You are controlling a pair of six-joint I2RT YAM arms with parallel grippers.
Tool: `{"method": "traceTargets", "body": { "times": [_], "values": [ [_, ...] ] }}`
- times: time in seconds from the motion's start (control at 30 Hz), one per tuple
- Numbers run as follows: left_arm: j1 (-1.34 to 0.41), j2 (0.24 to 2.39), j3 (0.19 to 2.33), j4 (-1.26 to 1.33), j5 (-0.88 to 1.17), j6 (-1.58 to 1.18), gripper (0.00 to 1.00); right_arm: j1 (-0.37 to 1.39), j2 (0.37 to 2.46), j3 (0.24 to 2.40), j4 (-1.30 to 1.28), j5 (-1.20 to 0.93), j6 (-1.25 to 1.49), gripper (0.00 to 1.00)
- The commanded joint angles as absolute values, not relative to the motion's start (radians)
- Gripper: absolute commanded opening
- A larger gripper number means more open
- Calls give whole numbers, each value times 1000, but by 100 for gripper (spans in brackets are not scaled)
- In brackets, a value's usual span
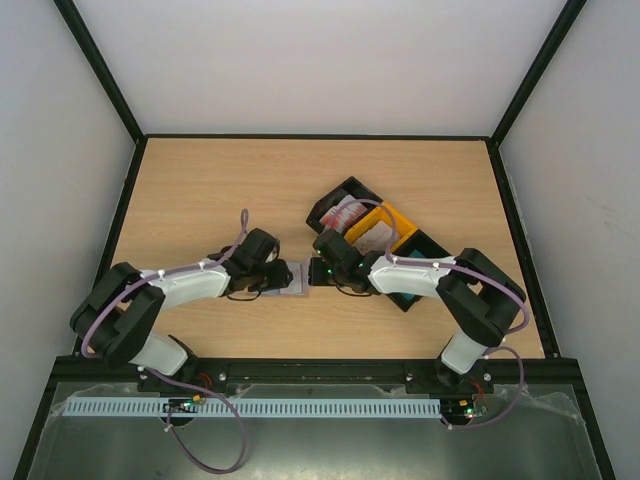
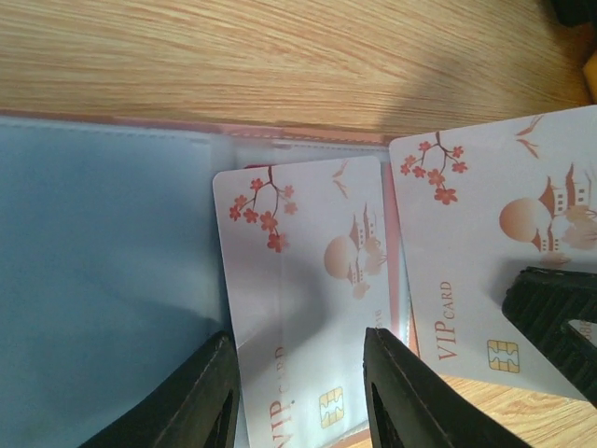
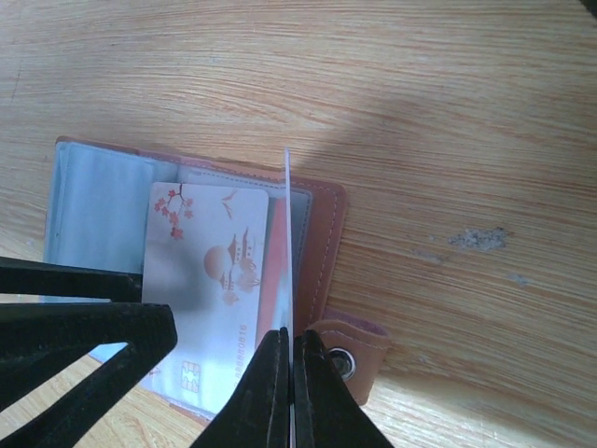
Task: Put the credit cards into the card holder
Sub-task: Insert the credit card into the card holder.
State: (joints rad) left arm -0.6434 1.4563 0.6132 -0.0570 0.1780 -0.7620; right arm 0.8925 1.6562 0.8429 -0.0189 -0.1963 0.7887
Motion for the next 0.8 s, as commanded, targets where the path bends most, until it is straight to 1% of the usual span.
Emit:
{"method": "traceTargets", "body": {
  "times": [0.0,0.17,0.37,0.63,0.77],
  "values": [
    [-656,1487,658,-59,194,-720,39,900,1661,854,-57,-129,793,2],
    [-659,1516,677,-50,211,-685,39,899,1647,858,-70,-78,798,2],
    [-664,1560,713,-61,242,-622,42,900,1626,863,-80,-19,810,2],
    [-666,1564,751,-103,210,-590,48,899,1617,883,-168,60,822,2],
    [-667,1584,766,-110,200,-584,55,900,1622,889,-173,55,819,2]
  ]
}}
